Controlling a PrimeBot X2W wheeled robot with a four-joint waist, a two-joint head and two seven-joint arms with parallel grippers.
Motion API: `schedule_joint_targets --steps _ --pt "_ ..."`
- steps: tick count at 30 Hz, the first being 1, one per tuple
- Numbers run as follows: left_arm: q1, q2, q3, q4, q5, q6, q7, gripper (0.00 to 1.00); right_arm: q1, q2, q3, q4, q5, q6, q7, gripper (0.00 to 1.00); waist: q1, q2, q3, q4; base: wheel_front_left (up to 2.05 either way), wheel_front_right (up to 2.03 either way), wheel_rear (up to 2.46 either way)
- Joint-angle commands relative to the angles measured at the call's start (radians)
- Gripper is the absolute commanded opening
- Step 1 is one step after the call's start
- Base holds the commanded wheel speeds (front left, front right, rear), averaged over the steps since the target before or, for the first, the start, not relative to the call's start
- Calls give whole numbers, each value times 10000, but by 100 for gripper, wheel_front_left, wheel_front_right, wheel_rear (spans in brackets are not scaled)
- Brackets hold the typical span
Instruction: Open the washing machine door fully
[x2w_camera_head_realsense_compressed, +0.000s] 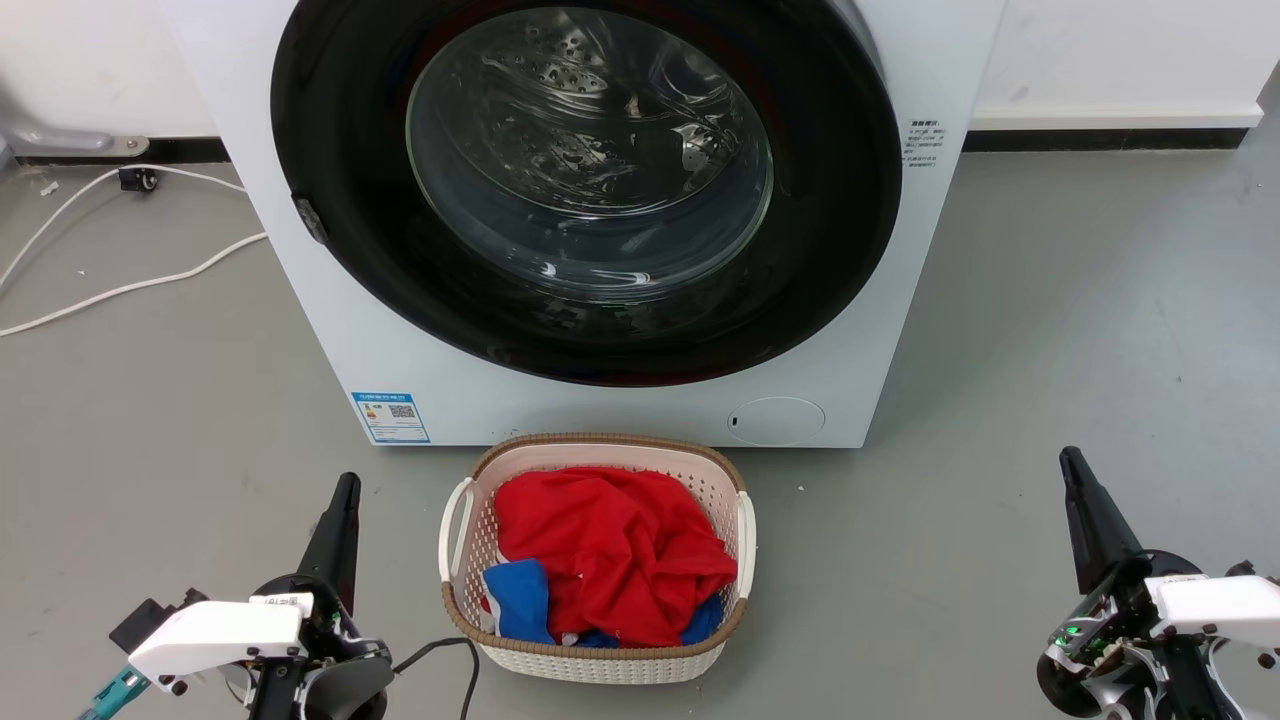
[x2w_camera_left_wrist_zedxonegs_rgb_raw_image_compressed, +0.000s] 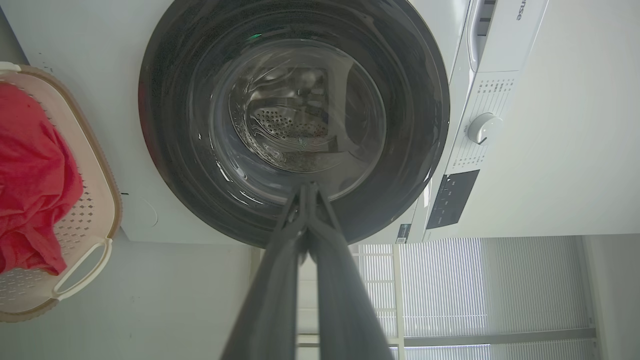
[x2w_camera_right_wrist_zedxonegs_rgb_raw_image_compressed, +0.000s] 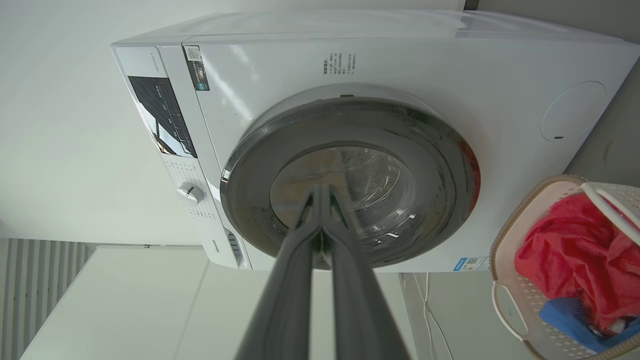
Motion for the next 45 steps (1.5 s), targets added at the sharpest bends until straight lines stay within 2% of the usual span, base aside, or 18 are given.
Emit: schedule_joint_targets --steps 1,22,23,36,45 --pt "-94 -2 34 12 34 -32 9 0 -97 38 -19 7 -65 29 49 0 0 -1 0 0 0 0 0" --pt "-95 -11 44 12 47 -32 23 0 -103 67 -58 10 -90 29 75 0 0 -1 0 0 0 0 0" --pt "14 -8 1 28 0 0 3 100 14 33 -44 27 -45 0 39 100 1 -1 0 0 0 0 0" --pt "10 -20 -788 -160 359 4 -664 100 225 -6 375 -176 -361 2 -514 100 0 -1 16 -34 0 0 0" --pt "-60 -24 -880 -249 2108 1 -1063 100 182 -271 787 -268 -1506 4 -977 100 0 -1 17 -43 0 0 0"
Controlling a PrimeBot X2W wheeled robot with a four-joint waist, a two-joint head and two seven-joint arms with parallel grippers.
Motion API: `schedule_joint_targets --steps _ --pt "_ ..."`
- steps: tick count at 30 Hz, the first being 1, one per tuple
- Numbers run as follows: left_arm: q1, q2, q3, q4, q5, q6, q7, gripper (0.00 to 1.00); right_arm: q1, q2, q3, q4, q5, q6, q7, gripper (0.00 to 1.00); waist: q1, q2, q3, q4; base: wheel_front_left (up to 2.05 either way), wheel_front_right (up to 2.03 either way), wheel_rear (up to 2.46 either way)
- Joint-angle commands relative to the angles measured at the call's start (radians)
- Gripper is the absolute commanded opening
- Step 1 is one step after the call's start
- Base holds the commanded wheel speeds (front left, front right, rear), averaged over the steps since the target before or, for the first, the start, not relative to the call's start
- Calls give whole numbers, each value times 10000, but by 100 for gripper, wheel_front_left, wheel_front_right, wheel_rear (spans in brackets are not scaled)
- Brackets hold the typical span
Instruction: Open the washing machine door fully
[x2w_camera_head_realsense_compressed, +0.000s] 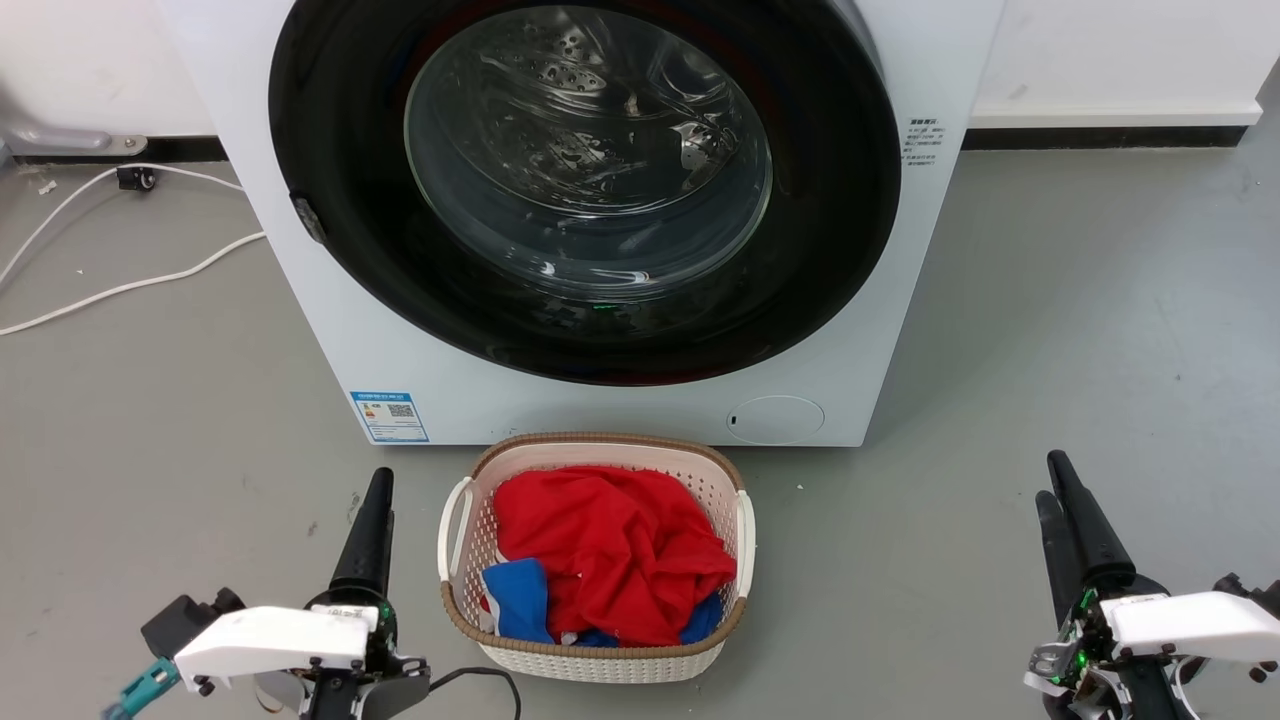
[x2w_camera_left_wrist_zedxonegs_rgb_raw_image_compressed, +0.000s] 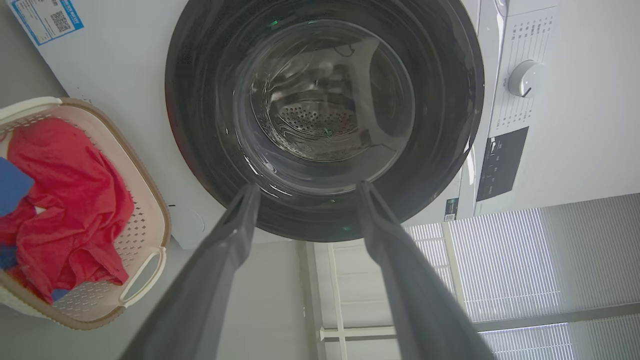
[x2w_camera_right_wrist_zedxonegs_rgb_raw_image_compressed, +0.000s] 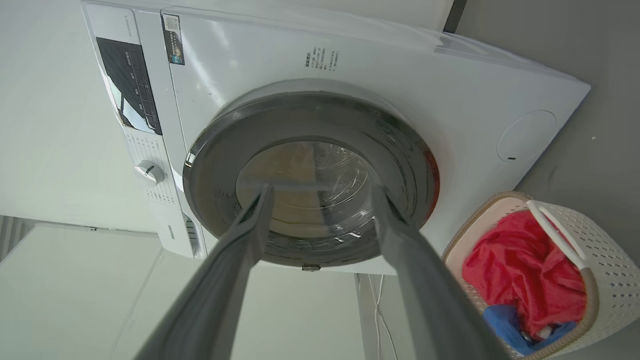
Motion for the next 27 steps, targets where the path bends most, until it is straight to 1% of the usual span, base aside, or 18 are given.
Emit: schedule_joint_targets --steps 1,3,4,13,16,17,27 --pt "-323 29 -62 -254 644 -11 -135 100 -193 -153 79 -164 -515 8 -161 100 0 0 -6 0 0 0 0" --pt "-343 28 -125 -314 1272 15 -217 100 -220 -227 163 -169 -1019 9 -246 100 0 0 -6 2 0 0 0" --pt "-372 29 -269 -443 2247 68 -335 100 -242 -262 182 -144 -1899 9 -368 100 0 0 -9 0 0 0 0" --pt "-408 144 -637 -734 4815 252 -672 100 -214 -177 -72 -375 -4838 12 -652 100 0 0 -13 -22 0 0 0" --pt "-418 235 -769 -826 5544 333 -776 100 -177 -102 -121 -591 -5657 13 -645 100 0 0 -8 -32 0 0 0" --pt "-418 235 -769 -826 5544 333 -776 100 -177 -102 -121 -591 -5657 13 -645 100 0 0 -8 -32 0 0 0" --pt "-581 632 -1258 -938 7440 567 -1106 100 -54 -3 -157 -1195 -7698 15 -421 100 0 0 44 -70 0 0 0"
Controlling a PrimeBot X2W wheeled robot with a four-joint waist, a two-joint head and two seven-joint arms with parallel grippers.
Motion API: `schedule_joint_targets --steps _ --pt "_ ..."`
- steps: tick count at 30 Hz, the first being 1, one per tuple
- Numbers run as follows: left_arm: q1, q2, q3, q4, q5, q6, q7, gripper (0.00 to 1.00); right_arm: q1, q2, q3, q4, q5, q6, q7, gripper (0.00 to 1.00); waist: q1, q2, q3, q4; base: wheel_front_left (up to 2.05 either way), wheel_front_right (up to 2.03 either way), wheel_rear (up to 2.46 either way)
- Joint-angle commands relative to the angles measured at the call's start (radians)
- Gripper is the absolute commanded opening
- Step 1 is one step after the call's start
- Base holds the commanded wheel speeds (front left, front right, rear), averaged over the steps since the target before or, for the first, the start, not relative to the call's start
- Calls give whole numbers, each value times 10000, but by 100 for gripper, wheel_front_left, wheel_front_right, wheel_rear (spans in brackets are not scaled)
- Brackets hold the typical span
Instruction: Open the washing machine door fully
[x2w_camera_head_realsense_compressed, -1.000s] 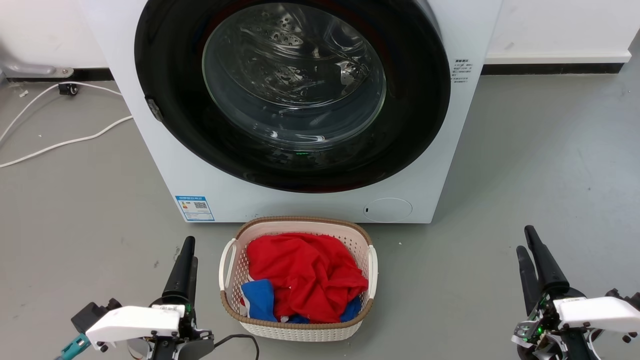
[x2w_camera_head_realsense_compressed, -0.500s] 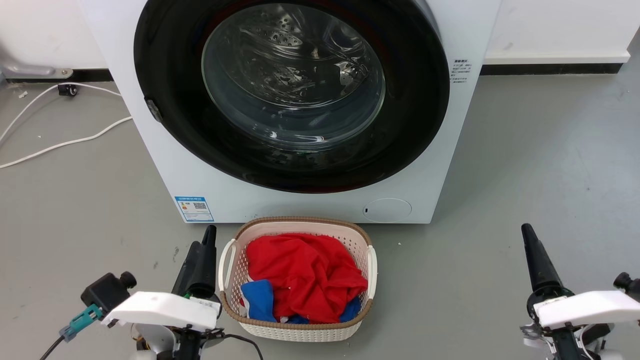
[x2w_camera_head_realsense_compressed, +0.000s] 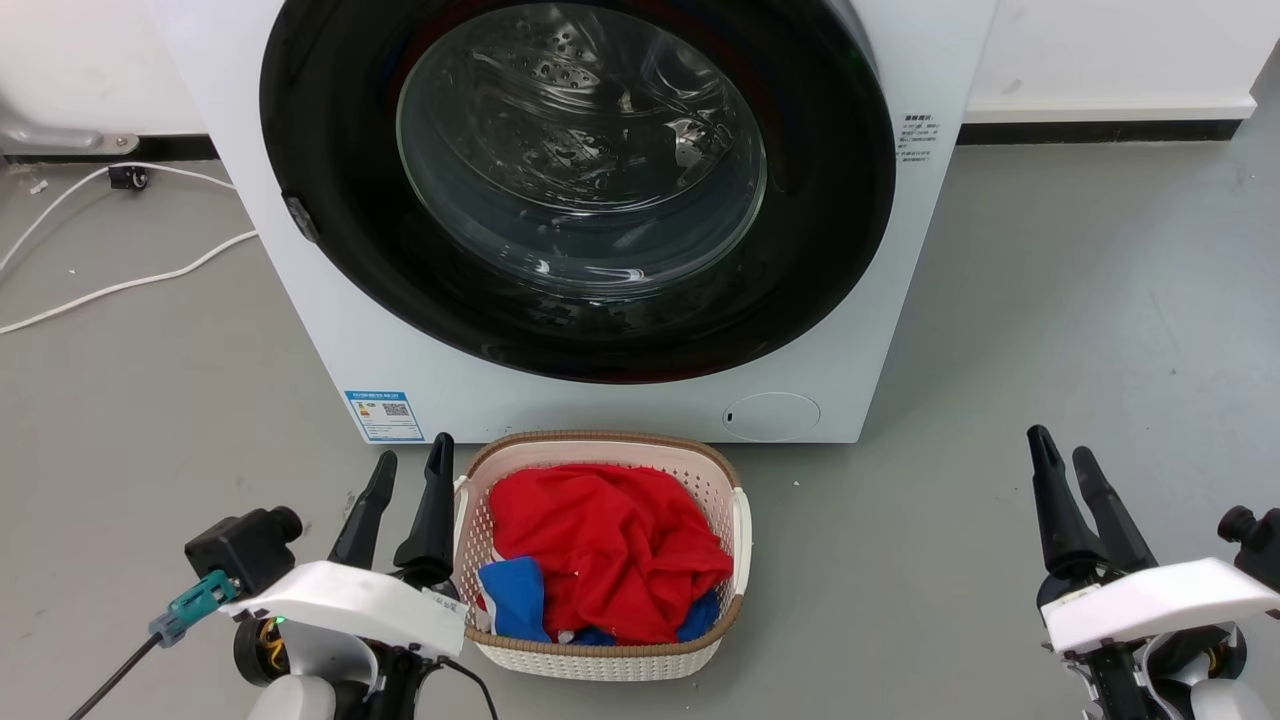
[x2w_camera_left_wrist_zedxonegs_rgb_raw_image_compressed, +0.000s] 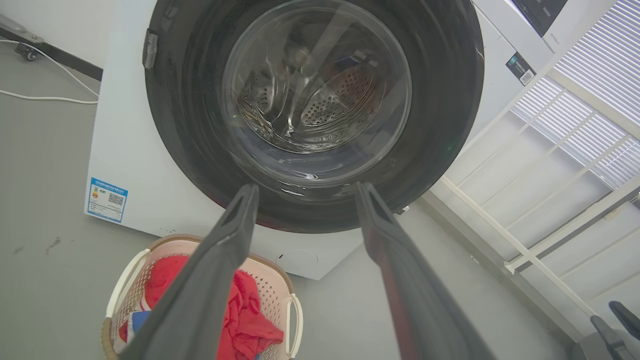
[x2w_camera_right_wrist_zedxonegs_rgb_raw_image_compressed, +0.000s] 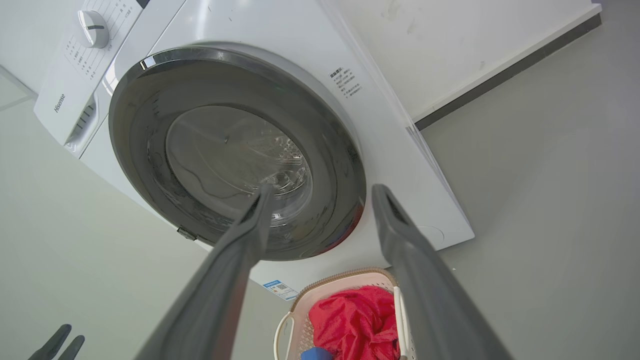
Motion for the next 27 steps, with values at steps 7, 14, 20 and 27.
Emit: schedule_joint_targets --steps 7,14,20,27 --pt "-428 337 -387 -83 1233 214 -291 100 -8 -17 30 -443 -1468 16 115 100 0 0 -1 -30 0 0 0" --pt "-560 506 -621 55 2027 421 -496 100 69 21 44 -600 -2454 18 220 100 0 0 0 -50 0 0 0" --pt "-634 579 -739 106 2536 570 -651 100 60 47 73 -677 -3158 20 266 100 0 0 33 -76 0 0 0" --pt "-703 678 -878 201 3188 724 -826 100 82 81 118 -745 -3916 22 262 100 0 0 63 -105 0 0 0"
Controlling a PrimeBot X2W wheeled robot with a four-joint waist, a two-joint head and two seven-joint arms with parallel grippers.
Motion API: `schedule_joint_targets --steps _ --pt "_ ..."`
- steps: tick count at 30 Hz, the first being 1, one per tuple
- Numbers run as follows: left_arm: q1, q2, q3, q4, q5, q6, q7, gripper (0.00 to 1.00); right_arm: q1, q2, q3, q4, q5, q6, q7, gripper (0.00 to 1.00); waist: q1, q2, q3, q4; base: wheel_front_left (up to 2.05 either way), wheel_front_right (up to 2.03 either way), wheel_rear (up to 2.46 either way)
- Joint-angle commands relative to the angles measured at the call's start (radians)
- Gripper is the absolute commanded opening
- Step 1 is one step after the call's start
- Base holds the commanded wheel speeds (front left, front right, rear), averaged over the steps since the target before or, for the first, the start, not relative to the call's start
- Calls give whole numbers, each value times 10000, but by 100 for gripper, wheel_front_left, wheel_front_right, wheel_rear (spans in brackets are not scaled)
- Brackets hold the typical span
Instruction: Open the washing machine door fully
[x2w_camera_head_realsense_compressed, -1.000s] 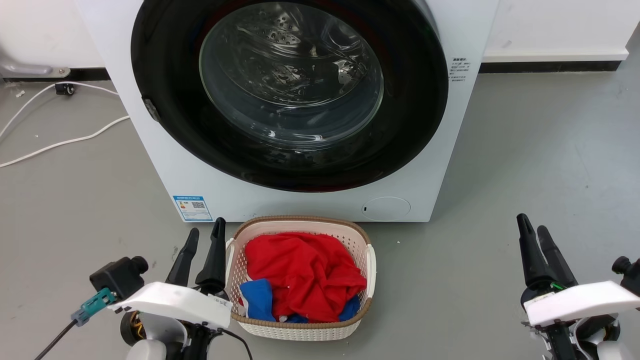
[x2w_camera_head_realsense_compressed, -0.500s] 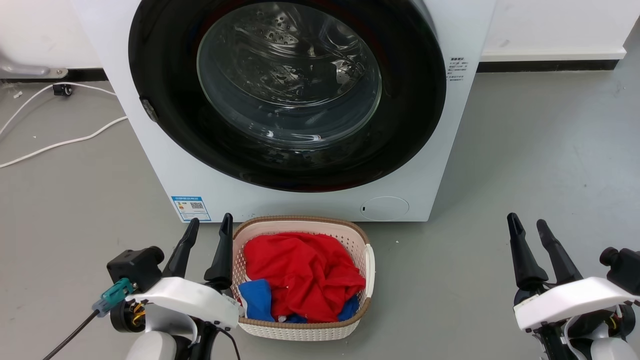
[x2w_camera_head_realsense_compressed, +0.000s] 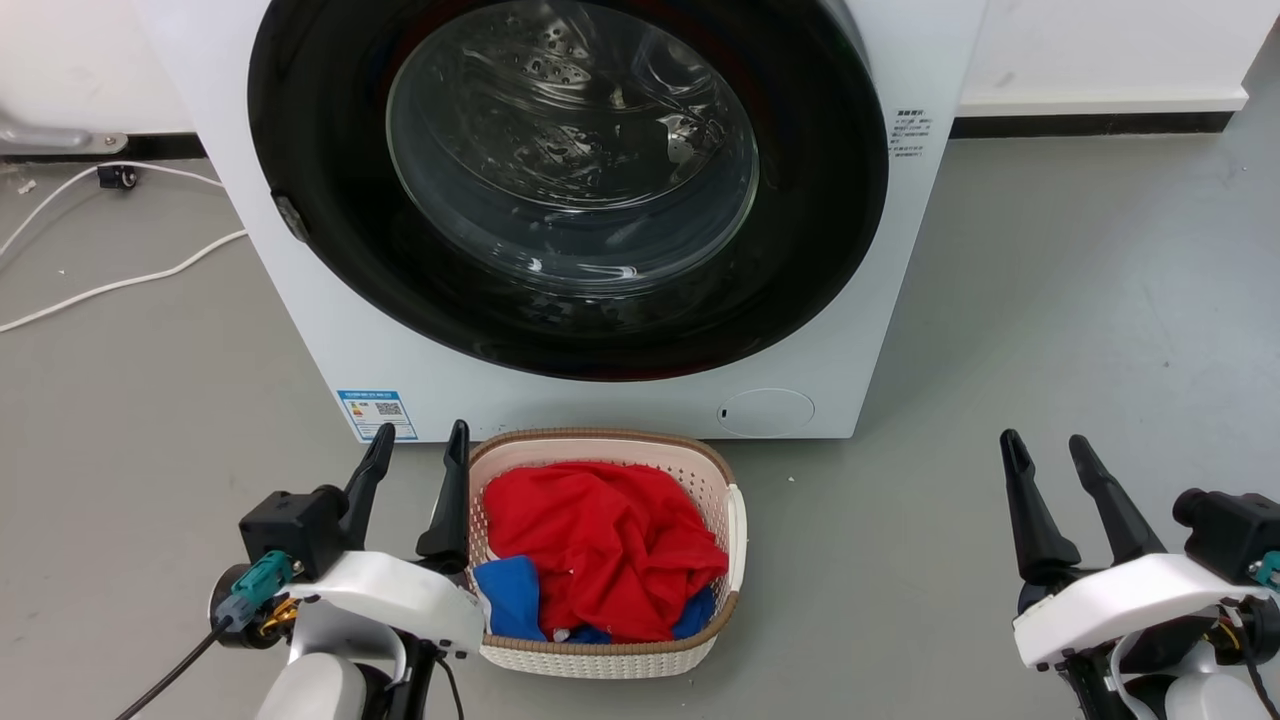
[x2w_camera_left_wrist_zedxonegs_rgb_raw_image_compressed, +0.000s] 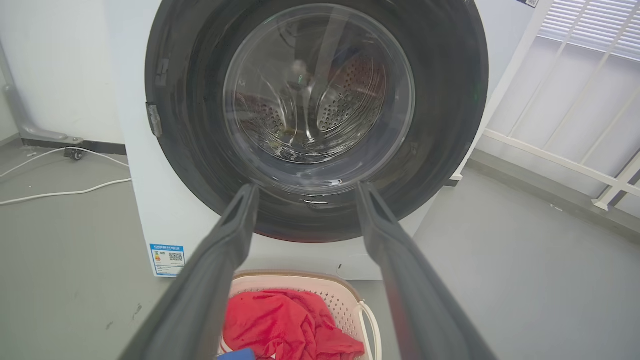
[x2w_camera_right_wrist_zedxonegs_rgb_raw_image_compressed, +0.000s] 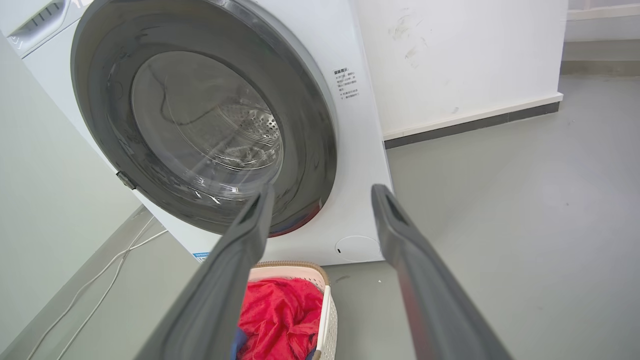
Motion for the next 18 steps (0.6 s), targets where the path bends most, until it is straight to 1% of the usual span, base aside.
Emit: schedule_joint_targets --steps 1,18 --pt "-255 91 -41 -52 268 62 -105 100 -7 19 5 -147 -301 20 -33 100 0 -1 10 -5 0 0 0" --pt "-345 186 -326 128 1590 253 -479 100 123 142 -85 -423 -1828 23 -135 100 0 -1 6 -92 0 0 0"
